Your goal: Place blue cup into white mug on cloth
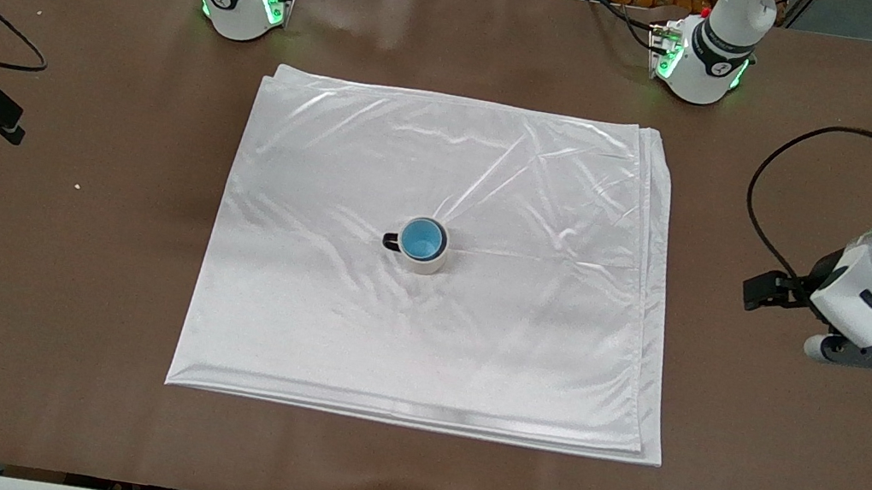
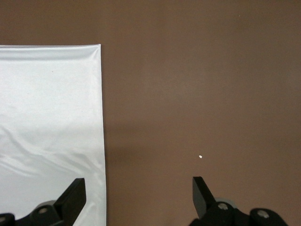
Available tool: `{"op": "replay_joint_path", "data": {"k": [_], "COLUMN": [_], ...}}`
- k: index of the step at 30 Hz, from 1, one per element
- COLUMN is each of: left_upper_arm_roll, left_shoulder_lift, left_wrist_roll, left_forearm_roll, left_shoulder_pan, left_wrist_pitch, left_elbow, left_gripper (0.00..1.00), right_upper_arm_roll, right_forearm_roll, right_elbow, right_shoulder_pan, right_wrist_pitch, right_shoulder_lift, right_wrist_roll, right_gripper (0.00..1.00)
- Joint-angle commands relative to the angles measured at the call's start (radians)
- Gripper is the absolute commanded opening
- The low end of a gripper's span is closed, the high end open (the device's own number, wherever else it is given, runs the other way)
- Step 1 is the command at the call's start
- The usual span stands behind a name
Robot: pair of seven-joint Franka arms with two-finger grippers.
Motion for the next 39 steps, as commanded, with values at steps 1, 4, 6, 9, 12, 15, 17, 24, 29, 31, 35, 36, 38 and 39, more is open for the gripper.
{"op": "replay_joint_path", "data": {"k": [1, 4, 6, 9, 12, 15, 17, 24, 29, 31, 35, 36, 38, 39], "left_upper_arm_roll": [0.011, 0.011, 0.011, 0.009, 0.009, 0.009, 0.009, 0.012, 0.012, 0.018, 0.052, 0.060, 0.074, 0.075], "left_shoulder_lift": [-0.082, -0.113, -0.124, -0.156, -0.176, -0.177, -0.179, -0.185, -0.196, -0.226, -0.259, -0.259, -0.260, -0.262], "left_wrist_roll": [0.028, -0.005, -0.015, -0.027, -0.030, -0.030, -0.030, -0.002, 0.008, 0.010, 0.011, 0.011, 0.013, 0.013], "left_forearm_roll": [-0.023, -0.023, -0.023, -0.031, -0.037, -0.039, -0.040, -0.037, -0.039, -0.040, -0.078, -0.089, -0.106, -0.109], "left_shoulder_pan": [0.008, 0.010, 0.008, 0.008, 0.008, 0.007, 0.007, 0.002, -0.001, -0.003, -0.009, -0.007, -0.009, -0.007], "left_wrist_pitch": [-0.044, -0.078, -0.084, -0.098, -0.112, -0.113, -0.109, -0.097, -0.097, -0.097, -0.097, -0.097, -0.097, -0.097], "left_elbow": [-0.026, -0.032, -0.034, -0.055, -0.080, -0.086, -0.086, -0.100, -0.121, -0.163, -0.215, -0.215, -0.213, -0.212], "left_gripper": [1.00, 1.00, 1.00, 1.00, 1.00, 1.00, 1.00, 1.00, 1.00, 1.00, 1.00, 1.00, 1.00, 1.00], "right_upper_arm_roll": [0.009, 0.009, 0.009, 0.009, 0.009, 0.009, 0.009, 0.009, 0.009, 0.009, 0.009, 0.009, 0.009, 0.009], "right_forearm_roll": [0.016, 0.017, 0.017, 0.017, 0.017, 0.019, 0.019, 0.019, 0.020, 0.020, 0.020, 0.020, 0.020, 0.022], "right_elbow": [0.024, 0.024, 0.024, 0.024, 0.024, 0.023, 0.024, 0.023, 0.023, 0.023, 0.023, 0.023, 0.023, 0.023], "right_shoulder_pan": [-0.010, -0.011, -0.011, -0.011, -0.013, -0.011, -0.013, -0.013, -0.013, -0.013, -0.016, -0.017, -0.019, -0.019], "right_wrist_pitch": [-0.006, -0.006, -0.006, -0.006, -0.006, -0.006, -0.005, -0.005, -0.005, -0.005, -0.005, -0.005, -0.005, -0.005], "right_shoulder_lift": [0.013, 0.013, 0.013, 0.013, 0.013, 0.013, 0.013, 0.013, 0.013, 0.013, 0.013, 0.013, 0.013, 0.014], "right_wrist_roll": [0.011, 0.011, 0.011, 0.011, 0.011, 0.009, 0.009, 0.009, 0.009, 0.009, 0.009, 0.008, 0.008, 0.008], "right_gripper": [1.00, 1.00, 1.00, 1.00, 1.00, 1.00, 1.00, 1.00, 1.00, 1.00, 1.00, 1.00, 1.00, 1.00]}}
